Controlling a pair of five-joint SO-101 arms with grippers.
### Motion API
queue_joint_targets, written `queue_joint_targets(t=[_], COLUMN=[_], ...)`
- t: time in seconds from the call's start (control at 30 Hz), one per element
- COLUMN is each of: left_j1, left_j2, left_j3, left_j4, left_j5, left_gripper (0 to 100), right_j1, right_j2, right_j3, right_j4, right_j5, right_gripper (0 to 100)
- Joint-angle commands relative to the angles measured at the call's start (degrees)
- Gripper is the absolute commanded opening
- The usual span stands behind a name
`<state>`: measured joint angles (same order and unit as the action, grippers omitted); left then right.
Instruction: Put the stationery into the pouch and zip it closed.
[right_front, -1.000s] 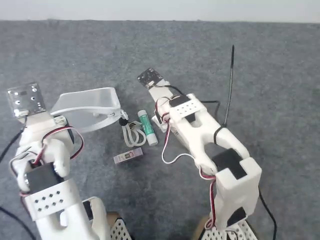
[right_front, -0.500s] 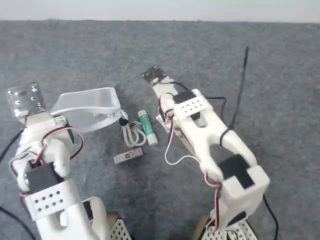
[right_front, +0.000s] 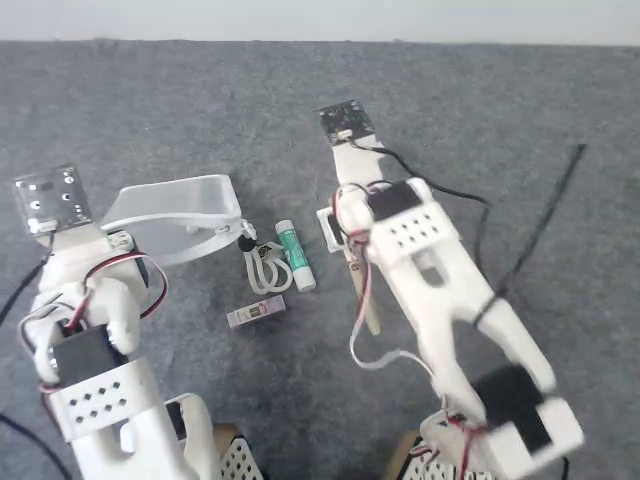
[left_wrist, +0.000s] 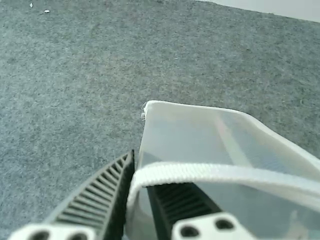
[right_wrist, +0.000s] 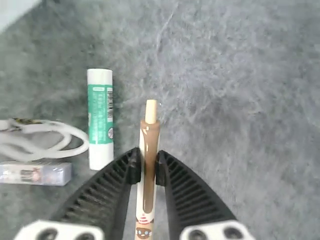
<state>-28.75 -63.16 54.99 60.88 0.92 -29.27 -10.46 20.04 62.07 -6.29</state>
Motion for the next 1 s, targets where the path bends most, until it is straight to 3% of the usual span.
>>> queue_joint_targets(t=[0.0, 0.27, 0.5, 0.97], left_j1=[-0.09, -0.09, -0.09, 0.09], left_j2=[-0.18, -0.18, -0.18, -0.18], left_j3=[-0.75, -0.75, -0.66, -0.22], left_j4=[-1.49, -1.49, -1.49, -1.49], left_j5=[0.35, 0.53, 0.53, 0.53], left_gripper=[1, 1, 1, 1], right_j1=[-1.19, -1.54, -6.02, -10.15], right_j2=[-12.70, -33.63, -48.66, -74.07], right_j3=[3.78, 24.79, 39.65, 50.90], right_j4=[-2.15, -19.47, -32.31, -35.82], right_j5=[-0.88, -0.88, -0.88, -0.79], right_gripper=[0.6, 0.6, 0.6, 0.6])
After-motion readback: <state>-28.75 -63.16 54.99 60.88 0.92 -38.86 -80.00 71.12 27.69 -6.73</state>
